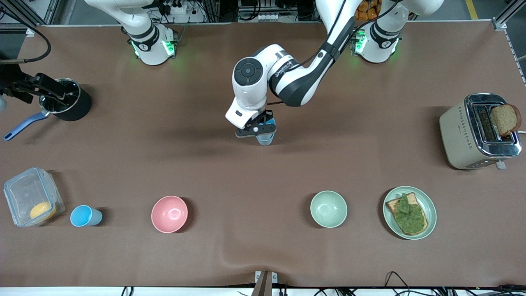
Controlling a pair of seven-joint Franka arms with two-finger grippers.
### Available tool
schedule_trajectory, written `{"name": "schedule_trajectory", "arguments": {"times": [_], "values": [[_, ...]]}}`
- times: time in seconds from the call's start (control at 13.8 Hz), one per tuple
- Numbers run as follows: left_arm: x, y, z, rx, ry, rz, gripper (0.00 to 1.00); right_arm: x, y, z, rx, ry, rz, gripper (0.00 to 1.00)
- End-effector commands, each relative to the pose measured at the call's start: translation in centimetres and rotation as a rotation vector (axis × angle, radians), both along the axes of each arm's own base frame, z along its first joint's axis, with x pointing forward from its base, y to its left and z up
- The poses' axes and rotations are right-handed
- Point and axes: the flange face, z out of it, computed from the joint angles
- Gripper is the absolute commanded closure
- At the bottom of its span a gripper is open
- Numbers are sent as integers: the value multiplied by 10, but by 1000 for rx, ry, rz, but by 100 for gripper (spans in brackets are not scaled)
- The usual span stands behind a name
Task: Stack blue cups with both arms
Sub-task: 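Lower the held cup into the tissue cup with the left gripper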
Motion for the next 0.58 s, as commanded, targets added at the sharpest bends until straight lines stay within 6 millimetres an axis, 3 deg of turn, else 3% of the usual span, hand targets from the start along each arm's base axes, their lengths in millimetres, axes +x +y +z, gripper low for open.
{"name": "schedule_trajectory", "arguments": {"times": [0.0, 0.07, 0.14, 0.29, 0.51], "values": [[2, -4, 0, 11, -22, -1, 100, 2, -5, 4, 6, 2, 2, 0], [2, -4, 0, 12, -23, -1, 50, 2, -5, 4, 6, 2, 2, 0], [3, -3, -1, 13, -22, 0, 24, 2, -4, 4, 6, 2, 2, 0], [6, -1, -1, 16, -26, 12, 6, 2, -5, 4, 6, 2, 0, 0], [10, 3, 7, 12, -38, 13, 0, 2, -4, 4, 6, 2, 2, 0]]}}
